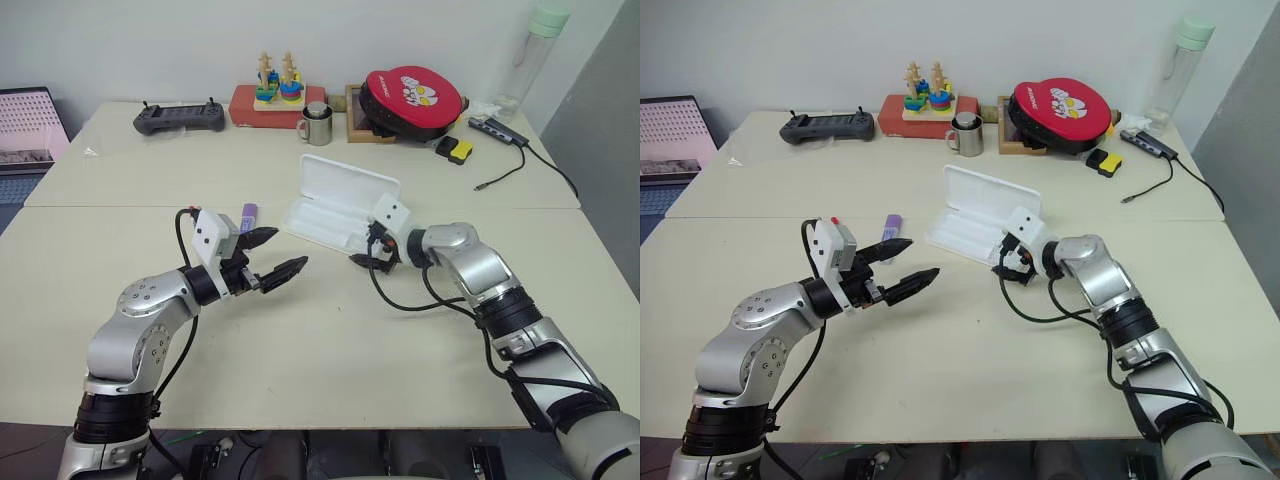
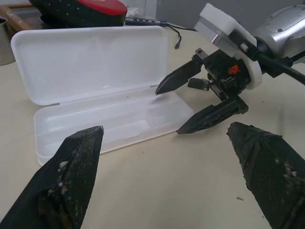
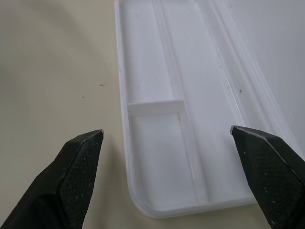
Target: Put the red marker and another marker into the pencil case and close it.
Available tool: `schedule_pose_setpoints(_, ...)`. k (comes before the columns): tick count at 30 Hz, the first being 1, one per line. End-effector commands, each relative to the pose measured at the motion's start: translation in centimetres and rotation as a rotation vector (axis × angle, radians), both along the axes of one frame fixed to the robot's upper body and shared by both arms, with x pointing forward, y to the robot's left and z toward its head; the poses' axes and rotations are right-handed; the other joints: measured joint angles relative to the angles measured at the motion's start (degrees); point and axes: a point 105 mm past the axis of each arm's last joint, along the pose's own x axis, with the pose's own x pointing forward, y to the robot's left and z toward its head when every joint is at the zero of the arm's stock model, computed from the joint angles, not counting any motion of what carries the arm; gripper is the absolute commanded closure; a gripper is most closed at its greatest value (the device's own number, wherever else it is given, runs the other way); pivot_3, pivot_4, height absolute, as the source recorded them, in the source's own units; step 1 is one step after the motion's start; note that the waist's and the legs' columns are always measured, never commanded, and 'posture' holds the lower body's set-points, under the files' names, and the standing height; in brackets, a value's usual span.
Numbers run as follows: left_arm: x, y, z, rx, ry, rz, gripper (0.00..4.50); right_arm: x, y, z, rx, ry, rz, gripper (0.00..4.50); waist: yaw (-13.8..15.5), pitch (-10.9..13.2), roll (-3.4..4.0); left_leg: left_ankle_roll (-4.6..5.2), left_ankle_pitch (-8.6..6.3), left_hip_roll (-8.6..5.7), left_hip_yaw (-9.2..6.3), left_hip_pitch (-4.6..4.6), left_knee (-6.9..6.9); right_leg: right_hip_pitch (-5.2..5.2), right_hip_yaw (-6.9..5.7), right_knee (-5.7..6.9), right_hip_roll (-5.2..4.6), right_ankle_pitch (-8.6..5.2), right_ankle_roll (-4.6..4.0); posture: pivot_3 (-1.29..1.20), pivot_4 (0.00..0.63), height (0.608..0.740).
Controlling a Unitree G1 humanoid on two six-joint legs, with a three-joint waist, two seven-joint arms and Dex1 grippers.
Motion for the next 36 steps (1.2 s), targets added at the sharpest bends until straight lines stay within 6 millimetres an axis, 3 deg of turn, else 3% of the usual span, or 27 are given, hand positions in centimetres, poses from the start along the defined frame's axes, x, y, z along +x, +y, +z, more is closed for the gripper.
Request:
schedule_pose_setpoints(1, -0.3, -0.2, 1.8, -0.011, -0.060, -0.009, 0.01, -1.6, 1.9, 1.2, 0.011, -0.048, 0.102, 0.00, -0.01, 0.00, 0.00, 0.00, 0.00, 0.01, 0.00, 0.00, 0.00, 0.00, -0.01, 0.00, 0.00, 0.00, 0.00, 0.00, 0.150, 0.740)
schedule_pose_setpoints(7, -0.3, 0.0, 1.9, -0.005, -0.059, 0.000, 0.01, -2.0, 2.1, 0.2, 0.007, -0.019, 0.100, 0.00, -0.05, 0.00, 0.00, 0.00, 0.00, 0.01, 0.00, 0.00, 0.02, 0.00, -0.01, 0.02, 0.00, 0.00, 0.00, 0.00, 0.150, 0.740)
schedule_pose_setpoints(13, -0.4, -0.1, 2.2, -0.002, -0.063, 0.001, 0.01, -1.2, 1.4, -3.1, -0.084, 0.077, 0.009, 0.00, -0.13, 0.00, 0.00, 0.00, 0.01, 0.01, 0.00, 0.02, 0.02, 0.00, -0.02, 0.05, 0.00, 0.02, -0.02, 0.00, 0.150, 0.740)
schedule_pose_setpoints(22, -0.3, 0.0, 2.2, 0.004, -0.060, 0.004, 0.00, -0.3, 1.6, -2.7, -0.087, 0.059, 0.015, 1.86, -0.18, -0.01, 0.01, 0.02, 0.04, 0.02, 0.00, 0.19, 0.02, 0.11, -0.01, 0.09, 0.01, 0.16, -0.02, 0.00, 0.150, 0.740)
schedule_pose_setpoints(31, -0.3, 0.3, 2.1, 0.008, -0.058, 0.018, 0.00, -0.4, 1.2, -2.7, -0.093, 0.056, 0.035, 4.25, -0.04, -0.01, 0.01, 0.05, 0.11, 0.01, 0.00, 0.18, 0.01, 0.10, -0.01, 0.08, 0.01, 0.22, 0.00, 0.00, 0.150, 0.740)
schedule_pose_setpoints(32, -0.3, 0.3, 2.0, 0.009, -0.058, 0.020, 0.00, -0.4, 1.2, -2.7, -0.095, 0.055, 0.041, 4.43, -0.04, -0.01, 0.01, 0.05, 0.11, 0.01, 0.00, 0.18, 0.01, 0.09, 0.00, 0.07, 0.01, 0.22, -0.01, 0.00, 0.150, 0.740)
schedule_pose_setpoints(36, -0.4, 0.4, 2.1, 0.004, -0.057, 0.023, 0.00, -1.0, 1.2, -2.2, -0.095, 0.018, 0.107, 4.43, -0.02, -0.01, 0.01, 0.05, 0.11, 0.01, 0.00, 0.16, 0.00, 0.09, 0.00, 0.04, 0.01, 0.21, -0.01, 0.00, 0.150, 0.740)
